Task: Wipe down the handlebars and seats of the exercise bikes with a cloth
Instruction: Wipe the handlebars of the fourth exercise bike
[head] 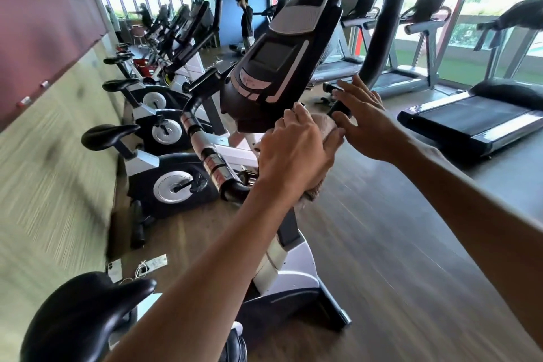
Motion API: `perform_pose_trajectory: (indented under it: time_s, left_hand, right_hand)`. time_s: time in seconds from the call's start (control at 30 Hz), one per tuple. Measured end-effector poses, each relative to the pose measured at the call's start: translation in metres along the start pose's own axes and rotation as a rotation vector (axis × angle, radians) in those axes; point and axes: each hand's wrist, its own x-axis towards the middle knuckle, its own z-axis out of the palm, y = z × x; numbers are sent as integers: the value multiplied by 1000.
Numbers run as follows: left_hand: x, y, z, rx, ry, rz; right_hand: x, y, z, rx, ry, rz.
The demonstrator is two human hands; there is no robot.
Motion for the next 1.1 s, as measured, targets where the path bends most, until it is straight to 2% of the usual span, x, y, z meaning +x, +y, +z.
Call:
perform_pose_trajectory:
  time_s: [0.27, 0.4, 0.53, 0.63, 0.73, 0.8, 0.93, 1.03, 1.1]
  left_hand:
    - [-45, -17, 16, -6, 186, -50]
    - [-49, -27, 22, -59, 284, -7]
    - [-51, -53, 23, -241, 353, 99]
    - [-52, -79, 19, -336, 395, 32]
    - [-53, -112, 14, -363, 452, -114]
    - [-52, -121, 9, -307, 426, -215]
    - [-45, -96, 21, -325, 149, -298]
    - [-47, -83, 38, -255, 149, -304]
    - [-51, -91, 42, -380, 191, -241]
  right_hand:
    - [-9, -1, 4, 5, -1, 18]
    - [-12, 1, -3, -5, -42, -5]
    - [-13, -6, -14, -31, -116, 5]
    - [-10, -21, -22, -11, -148, 37]
    - [-10, -44, -22, 72, -86, -12]
    - [-10, -63, -19, 105, -42, -37]
    - [-6, -100, -4, 77, -52, -64]
    - [-3, -112, 13, 24, -100, -6]
    - [-3, -113, 23, -44, -95, 50]
